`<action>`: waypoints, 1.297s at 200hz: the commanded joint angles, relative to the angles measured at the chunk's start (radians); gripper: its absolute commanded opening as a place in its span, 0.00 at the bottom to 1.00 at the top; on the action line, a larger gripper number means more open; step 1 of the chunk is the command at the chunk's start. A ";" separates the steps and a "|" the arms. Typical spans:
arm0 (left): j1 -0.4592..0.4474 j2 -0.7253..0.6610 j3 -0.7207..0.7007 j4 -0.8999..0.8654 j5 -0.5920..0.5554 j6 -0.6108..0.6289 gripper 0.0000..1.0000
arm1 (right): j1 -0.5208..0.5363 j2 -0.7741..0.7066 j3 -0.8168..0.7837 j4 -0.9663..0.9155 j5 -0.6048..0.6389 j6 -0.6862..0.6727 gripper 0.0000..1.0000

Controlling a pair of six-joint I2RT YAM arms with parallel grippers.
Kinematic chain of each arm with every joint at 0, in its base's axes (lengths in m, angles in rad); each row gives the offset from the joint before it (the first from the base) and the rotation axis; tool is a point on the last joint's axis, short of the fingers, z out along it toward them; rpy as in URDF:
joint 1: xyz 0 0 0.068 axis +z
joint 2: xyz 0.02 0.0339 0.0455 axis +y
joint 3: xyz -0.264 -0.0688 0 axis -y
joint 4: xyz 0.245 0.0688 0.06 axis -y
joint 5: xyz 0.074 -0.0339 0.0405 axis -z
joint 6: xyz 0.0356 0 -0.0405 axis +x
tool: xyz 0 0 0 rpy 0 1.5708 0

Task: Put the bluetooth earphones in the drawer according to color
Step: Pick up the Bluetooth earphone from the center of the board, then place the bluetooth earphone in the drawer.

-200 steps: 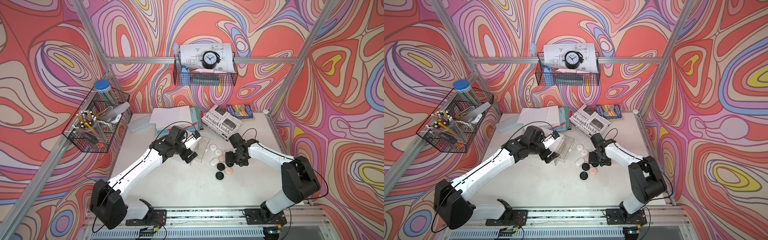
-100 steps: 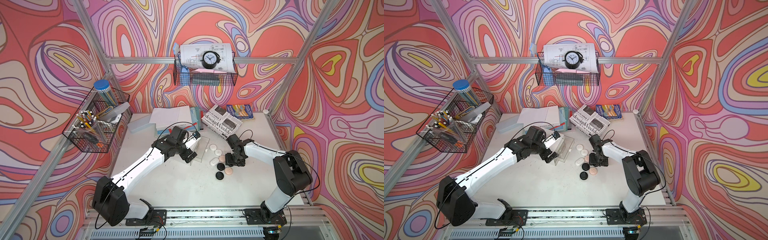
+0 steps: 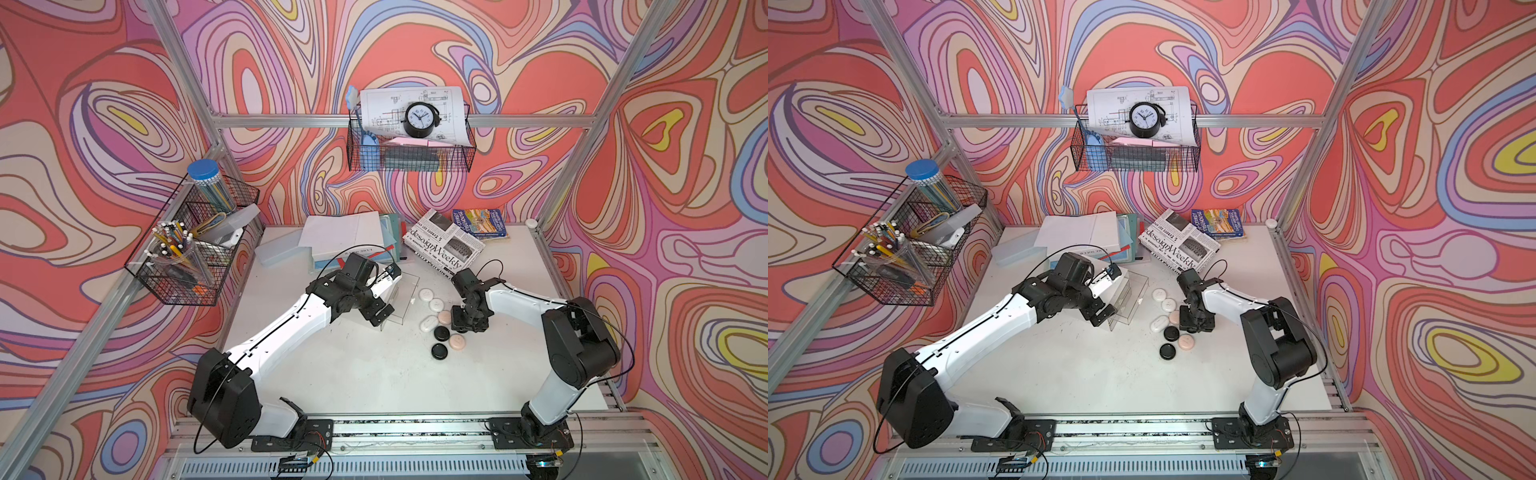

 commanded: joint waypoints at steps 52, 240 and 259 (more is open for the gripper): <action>-0.005 0.017 0.001 -0.004 -0.019 0.018 0.98 | 0.000 -0.021 0.004 0.004 0.034 0.003 0.14; 0.234 -0.116 -0.006 -0.031 0.168 0.026 0.99 | 0.145 -0.176 0.169 0.479 -0.138 -0.114 0.00; 0.234 -0.116 -0.023 -0.032 0.166 0.044 0.99 | 0.161 -0.149 0.183 0.494 -0.167 -0.121 0.00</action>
